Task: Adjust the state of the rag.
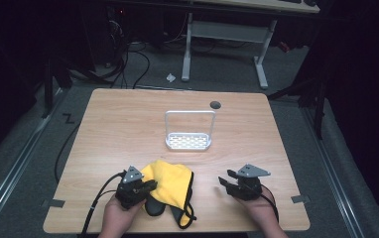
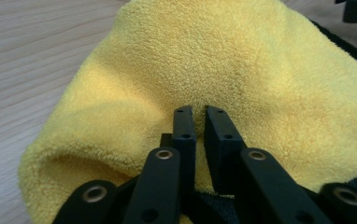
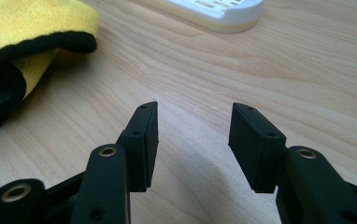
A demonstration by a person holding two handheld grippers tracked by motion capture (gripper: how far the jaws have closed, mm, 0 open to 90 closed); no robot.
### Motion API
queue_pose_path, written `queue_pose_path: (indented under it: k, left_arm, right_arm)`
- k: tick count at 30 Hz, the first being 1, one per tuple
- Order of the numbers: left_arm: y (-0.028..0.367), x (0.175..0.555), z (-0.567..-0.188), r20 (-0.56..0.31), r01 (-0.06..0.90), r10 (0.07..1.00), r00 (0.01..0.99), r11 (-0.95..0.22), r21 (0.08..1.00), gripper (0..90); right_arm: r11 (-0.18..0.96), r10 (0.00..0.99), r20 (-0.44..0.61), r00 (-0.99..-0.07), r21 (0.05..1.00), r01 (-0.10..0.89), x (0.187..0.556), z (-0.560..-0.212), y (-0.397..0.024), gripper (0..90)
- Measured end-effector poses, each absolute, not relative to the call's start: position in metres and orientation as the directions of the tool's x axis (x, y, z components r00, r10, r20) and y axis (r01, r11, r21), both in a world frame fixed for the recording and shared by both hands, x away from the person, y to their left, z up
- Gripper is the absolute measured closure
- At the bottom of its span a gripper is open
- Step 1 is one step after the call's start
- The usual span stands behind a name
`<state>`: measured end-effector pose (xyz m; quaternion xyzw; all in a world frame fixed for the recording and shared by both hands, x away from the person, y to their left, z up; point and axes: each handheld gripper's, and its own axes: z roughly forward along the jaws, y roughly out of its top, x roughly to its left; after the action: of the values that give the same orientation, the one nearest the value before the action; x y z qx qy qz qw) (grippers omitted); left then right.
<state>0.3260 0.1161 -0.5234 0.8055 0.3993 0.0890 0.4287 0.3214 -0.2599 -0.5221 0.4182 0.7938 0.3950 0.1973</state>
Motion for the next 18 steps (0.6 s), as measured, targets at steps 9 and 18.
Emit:
queue_pose_path:
  k: [9,18]
  left_arm:
    - [0.106,0.303,-0.5,-0.18,0.487,0.66,0.729,-0.316,0.814,56.8]
    - [0.047,0.278,-0.512,-0.055,0.363,0.541,0.839,-0.484,0.796,44.3]
  right_arm:
    - [0.364,0.808,0.0,-0.588,0.786,0.5,0.321,-0.524,-0.254,52.2]
    - [0.377,0.805,-0.005,-0.593,0.777,0.504,0.322,-0.526,-0.25,51.9]
